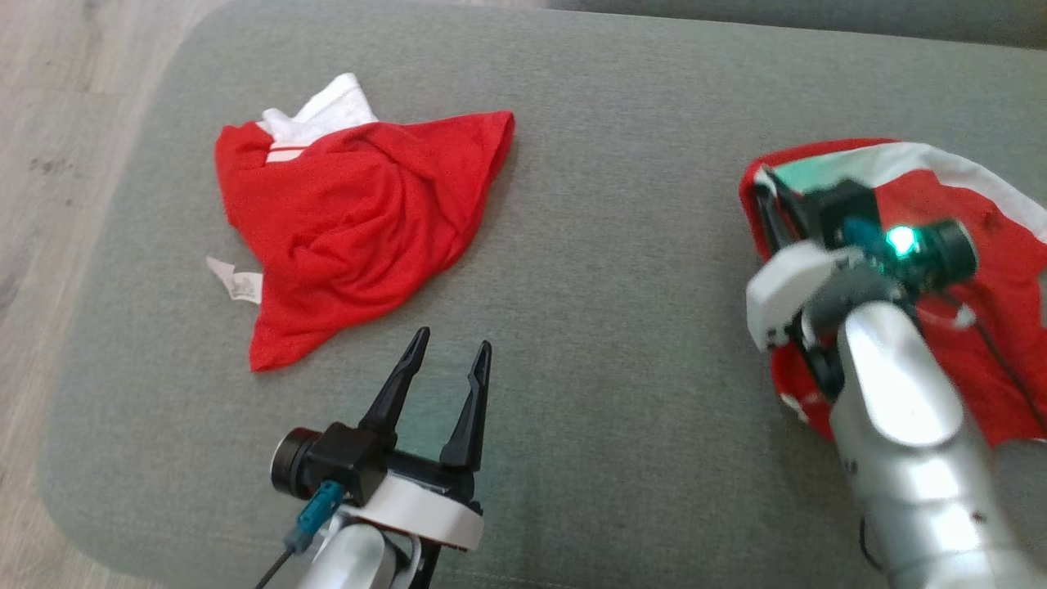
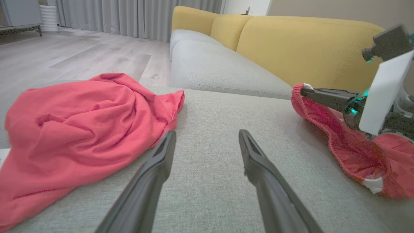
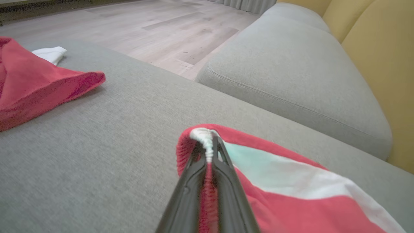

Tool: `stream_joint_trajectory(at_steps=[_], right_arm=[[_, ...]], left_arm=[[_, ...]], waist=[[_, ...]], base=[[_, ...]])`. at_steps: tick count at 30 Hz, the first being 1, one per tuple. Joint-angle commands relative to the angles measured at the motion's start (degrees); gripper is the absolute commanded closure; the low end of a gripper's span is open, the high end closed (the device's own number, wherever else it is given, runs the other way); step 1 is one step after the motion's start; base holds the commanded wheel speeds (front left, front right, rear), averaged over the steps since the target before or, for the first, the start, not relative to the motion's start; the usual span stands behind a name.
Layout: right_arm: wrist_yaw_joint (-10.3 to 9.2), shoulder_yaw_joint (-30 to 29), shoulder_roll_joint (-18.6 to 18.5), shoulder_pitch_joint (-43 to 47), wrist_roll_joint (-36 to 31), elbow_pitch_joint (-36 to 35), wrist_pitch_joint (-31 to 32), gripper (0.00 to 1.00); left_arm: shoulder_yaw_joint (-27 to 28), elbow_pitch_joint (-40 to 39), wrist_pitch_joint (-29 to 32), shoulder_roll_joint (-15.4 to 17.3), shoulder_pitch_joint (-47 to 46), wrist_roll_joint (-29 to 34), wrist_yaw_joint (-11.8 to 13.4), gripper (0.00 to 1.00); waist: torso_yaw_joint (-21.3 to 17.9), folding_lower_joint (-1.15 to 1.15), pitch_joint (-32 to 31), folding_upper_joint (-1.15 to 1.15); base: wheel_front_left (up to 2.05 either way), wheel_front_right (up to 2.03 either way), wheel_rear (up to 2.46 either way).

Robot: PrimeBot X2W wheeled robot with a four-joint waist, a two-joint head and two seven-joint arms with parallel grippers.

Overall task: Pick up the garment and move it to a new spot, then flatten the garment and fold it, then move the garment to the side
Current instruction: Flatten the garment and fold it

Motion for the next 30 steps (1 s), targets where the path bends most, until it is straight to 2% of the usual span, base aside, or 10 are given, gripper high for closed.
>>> stream_joint_trajectory(at_steps=[1, 6, 15, 16, 17, 21, 24, 29, 30], right_arm=[[0.39, 1.9, 0.0, -3.9, 0.6, -1.4, 0.5, 1.0], [0.39, 2.1, 0.0, -10.7, 1.2, 1.5, 3.6, 1.0], [0.39, -0.6, 0.0, -21.6, -1.6, 12.7, 7.1, 1.0], [0.39, -1.2, 0.0, -22.5, -2.3, 14.1, 7.0, 0.96], [0.39, -1.4, -0.1, -23.2, -3.2, 15.3, 6.5, 0.0], [0.39, -3.1, -0.2, -24.7, -5.2, 19.6, 4.5, 0.0], [0.39, -3.5, -0.1, -24.3, -5.0, 21.9, 2.0, 0.0], [0.39, 0.1, 0.0, -21.9, -1.8, 25.5, -2.3, 0.0], [0.39, 1.9, 0.0, -20.9, -0.3, 26.2, -3.3, 0.0]], left_arm=[[1.2, -1.4, -0.7, -0.1, -2.5, -0.5, 0.3, 0.0], [0.1, -1.6, -0.7, -0.1, -3.0, -1.5, 0.6, 0.0], [-2.0, -1.6, -0.7, -0.1, -3.4, -3.3, 1.3, 0.0], [-2.2, -1.6, -0.7, -0.1, -3.4, -3.4, 1.4, 0.0], [-2.3, -1.7, -0.7, -0.1, -3.5, -3.5, 1.5, 0.0], [-2.3, -1.7, -0.7, -0.1, -3.6, -3.7, 1.8, 0.0], [-1.5, -1.6, -0.7, -0.1, -3.6, -3.1, 2.0, 0.0], [0.4, -1.3, -0.7, -0.1, -3.1, -1.8, 1.5, 0.0], [1.2, -1.2, -0.7, -0.1, -2.8, -1.2, 1.3, 0.0]], waist=[[0.6, 0.0, -0.2, 0.0], [3.0, 0.0, -0.1, 0.0], [8.3, 0.0, 1.1, 0.0], [8.8, 0.0, 1.2, 0.0], [9.1, 0.0, 1.4, 0.0], [9.3, 0.0, 1.4, 0.0], [8.0, 0.0, 0.7, 0.0], [3.5, 0.0, -1.9, 0.0], [1.7, 0.0, -3.0, 0.0]], base=[[0.0, 0.0, 0.0], [0.0, 0.0, 0.0], [0.0, 0.0, 0.0], [0.0, 0.0, 0.0], [0.0, 0.0, 0.0], [0.0, 0.0, 0.0], [0.0, 0.0, 0.0], [0.0, 0.0, 0.0], [0.0, 0.0, 0.0]])
